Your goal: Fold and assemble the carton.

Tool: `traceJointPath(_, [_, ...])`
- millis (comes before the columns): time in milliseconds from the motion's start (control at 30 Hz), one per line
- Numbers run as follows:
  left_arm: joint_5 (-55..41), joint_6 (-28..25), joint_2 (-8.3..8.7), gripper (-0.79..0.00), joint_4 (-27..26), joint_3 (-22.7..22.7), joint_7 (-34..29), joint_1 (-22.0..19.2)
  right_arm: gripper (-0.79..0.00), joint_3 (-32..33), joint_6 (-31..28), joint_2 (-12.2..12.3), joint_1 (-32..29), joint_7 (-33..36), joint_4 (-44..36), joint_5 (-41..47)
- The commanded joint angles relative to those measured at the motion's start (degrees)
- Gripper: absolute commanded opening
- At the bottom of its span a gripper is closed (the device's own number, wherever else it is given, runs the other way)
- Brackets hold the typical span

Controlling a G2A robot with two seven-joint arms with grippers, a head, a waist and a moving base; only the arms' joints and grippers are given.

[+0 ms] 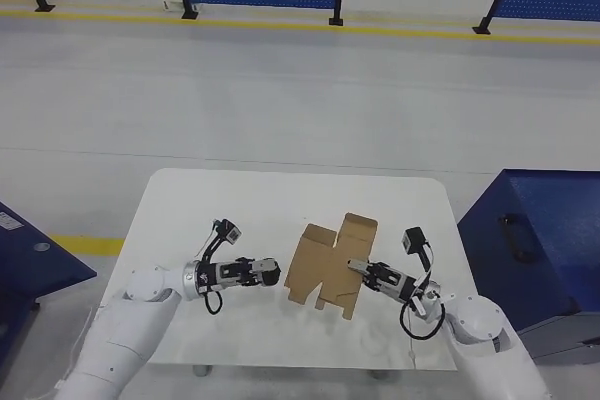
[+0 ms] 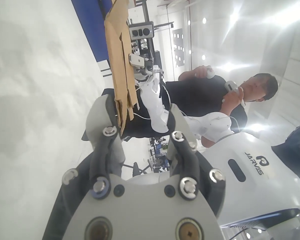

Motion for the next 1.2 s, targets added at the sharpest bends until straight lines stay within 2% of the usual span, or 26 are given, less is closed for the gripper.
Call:
traceJointPath(0, [-1.5, 0.7, 0.44, 0.000, 1.6, -1.4, -0.7, -0.4, -0.785, 0.0, 0.0, 0.0, 0.0, 0.0, 0.0, 0.0])
traceJointPath(100, [-1.1, 0.9, 1.11, 0.000, 4.2, -2.9, -0.9, -1.2, -0.785, 0.0, 0.0, 0.0, 0.0, 0.0, 0.0, 0.0])
traceJointPath(233, [-0.6, 0.4, 1.18, 0.000, 6.7, -2.9, -0.4, -2.5, -0.785, 0.0, 0.0, 0.0, 0.0, 0.0, 0.0, 0.0])
traceJointPath(500, [-0.6, 0.4, 1.18, 0.000, 6.7, -2.9, -0.4, -2.5, -0.785, 0.0, 0.0, 0.0, 0.0, 0.0, 0.0, 0.0])
traceJointPath(600, [-0.6, 0.4, 1.18, 0.000, 6.7, -2.9, -0.4, -2.5, -0.785, 3.2, -3.7, -0.1, -0.3, -4.5, -2.0, 5.7])
traceJointPath(667, [-0.6, 0.4, 1.18, 0.000, 6.7, -2.9, -0.4, -2.5, -0.785, 6.0, -6.7, 0.0, -1.0, -4.5, -5.7, 8.7])
traceJointPath(800, [-0.6, 0.4, 1.18, 0.000, 6.7, -2.9, -0.4, -2.5, -0.785, 10.0, -11.6, 0.4, -2.5, -2.5, -13.2, 11.5])
traceJointPath(867, [-0.6, 0.4, 1.18, 0.000, 6.7, -2.9, -0.4, -2.5, -0.785, 11.6, -12.0, 0.7, -3.1, -0.5, -17.6, 12.3])
traceJointPath(1033, [-0.6, 0.4, 1.18, 0.000, 6.7, -2.9, -0.4, -2.5, -0.785, 13.1, -10.3, 1.3, -2.6, 5.7, -24.9, 12.5])
traceJointPath(1167, [-0.6, 0.4, 1.18, 0.000, 6.7, -2.9, -0.4, -2.5, -0.785, 14.2, -8.5, 1.8, -0.2, 9.8, -26.0, 13.8])
